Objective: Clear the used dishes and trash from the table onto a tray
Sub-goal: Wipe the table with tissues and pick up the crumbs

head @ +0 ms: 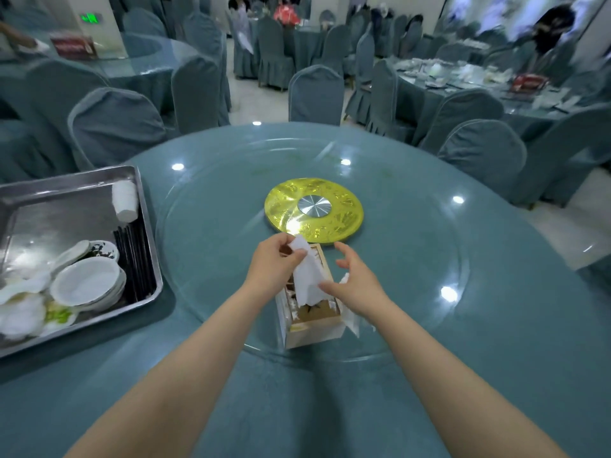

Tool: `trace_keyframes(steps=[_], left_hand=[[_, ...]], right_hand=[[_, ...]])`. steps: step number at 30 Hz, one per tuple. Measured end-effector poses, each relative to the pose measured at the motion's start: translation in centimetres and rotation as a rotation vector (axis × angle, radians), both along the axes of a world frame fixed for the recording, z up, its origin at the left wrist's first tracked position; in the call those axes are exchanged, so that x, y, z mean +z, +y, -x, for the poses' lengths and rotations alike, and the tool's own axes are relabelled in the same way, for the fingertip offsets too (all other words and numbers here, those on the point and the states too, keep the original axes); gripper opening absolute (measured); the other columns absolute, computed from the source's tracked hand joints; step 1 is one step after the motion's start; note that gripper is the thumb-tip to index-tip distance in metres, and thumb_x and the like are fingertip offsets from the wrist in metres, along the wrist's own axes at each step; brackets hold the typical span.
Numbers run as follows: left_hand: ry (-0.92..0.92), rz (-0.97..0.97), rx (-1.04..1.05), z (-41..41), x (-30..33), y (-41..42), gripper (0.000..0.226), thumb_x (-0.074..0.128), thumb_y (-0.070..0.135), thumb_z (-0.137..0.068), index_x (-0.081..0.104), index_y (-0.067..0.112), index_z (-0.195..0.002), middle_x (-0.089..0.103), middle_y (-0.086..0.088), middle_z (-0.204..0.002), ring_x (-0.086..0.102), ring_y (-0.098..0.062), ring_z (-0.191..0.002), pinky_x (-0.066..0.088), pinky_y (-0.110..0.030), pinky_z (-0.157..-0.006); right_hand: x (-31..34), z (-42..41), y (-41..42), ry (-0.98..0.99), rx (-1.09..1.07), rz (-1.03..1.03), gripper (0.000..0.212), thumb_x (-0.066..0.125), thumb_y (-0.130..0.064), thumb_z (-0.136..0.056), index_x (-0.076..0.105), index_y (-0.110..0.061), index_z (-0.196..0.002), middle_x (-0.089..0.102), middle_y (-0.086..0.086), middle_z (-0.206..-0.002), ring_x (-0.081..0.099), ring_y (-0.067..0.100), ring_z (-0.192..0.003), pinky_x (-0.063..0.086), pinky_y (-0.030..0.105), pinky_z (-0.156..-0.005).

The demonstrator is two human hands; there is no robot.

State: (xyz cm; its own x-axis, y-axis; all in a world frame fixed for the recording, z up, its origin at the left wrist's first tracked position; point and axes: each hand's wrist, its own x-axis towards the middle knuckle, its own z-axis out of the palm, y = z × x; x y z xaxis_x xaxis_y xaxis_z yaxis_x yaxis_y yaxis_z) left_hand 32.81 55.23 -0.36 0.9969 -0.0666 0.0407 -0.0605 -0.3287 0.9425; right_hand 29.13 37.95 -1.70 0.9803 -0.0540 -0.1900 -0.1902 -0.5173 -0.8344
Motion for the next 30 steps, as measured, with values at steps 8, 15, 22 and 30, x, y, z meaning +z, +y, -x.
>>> trace_keyframes(steps=[8,15,22,30], left_hand=[[0.083,0.104,-0.064,2.1,0.8,0.6,0.011,0.063,0.009,-0.086,0.064,0.016,-0.094,0.068,-0.001,-0.087,0.059,0.0,-0.064,0.045,-0.011,-0.058],[0.208,0.084,0.011,3.3,-2.1,3.0,0.015,0.059,0.009,-0.088,0.061,0.023,-0.095,0.067,0.0,-0.099,0.064,-0.013,-0.09,0.044,-0.02,-0.067],[0.249,0.029,-0.069,5.1,-4.1,-0.1,0.017,0.057,0.006,-0.087,0.063,0.021,-0.093,0.068,-0.004,-0.095,0.063,-0.018,-0.089,0.049,-0.022,-0.07],[0.207,-0.07,-0.054,6.1,-5.2,-3.2,0.016,0.058,0.014,-0.091,0.063,0.028,-0.092,0.067,0.008,-0.092,0.061,-0.007,-0.085,0.044,-0.018,-0.066]], right_hand=[[0.5,0.0,2.4,-0.176,-0.184,0.215,0.017,0.05,-0.011,-0.084,0.053,-0.02,-0.07,0.056,-0.004,-0.067,0.052,0.025,-0.07,0.033,0.029,-0.05],[0.3,1.8,-2.1,-0.244,-0.4,0.145,0.017,0.046,-0.014,-0.091,0.055,-0.006,-0.078,0.056,0.005,-0.072,0.046,0.021,-0.065,0.034,0.028,-0.052],[-0.4,4.1,-4.6,-0.306,-0.53,0.137,0.013,0.045,-0.012,-0.093,0.058,-0.011,-0.092,0.06,0.001,-0.081,0.051,0.023,-0.076,0.036,0.031,-0.062],[-2.1,4.5,-10.7,-0.199,-0.487,0.175,0.015,0.044,0.002,-0.079,0.055,-0.003,-0.071,0.052,0.003,-0.064,0.038,0.02,-0.062,0.029,0.03,-0.051]])
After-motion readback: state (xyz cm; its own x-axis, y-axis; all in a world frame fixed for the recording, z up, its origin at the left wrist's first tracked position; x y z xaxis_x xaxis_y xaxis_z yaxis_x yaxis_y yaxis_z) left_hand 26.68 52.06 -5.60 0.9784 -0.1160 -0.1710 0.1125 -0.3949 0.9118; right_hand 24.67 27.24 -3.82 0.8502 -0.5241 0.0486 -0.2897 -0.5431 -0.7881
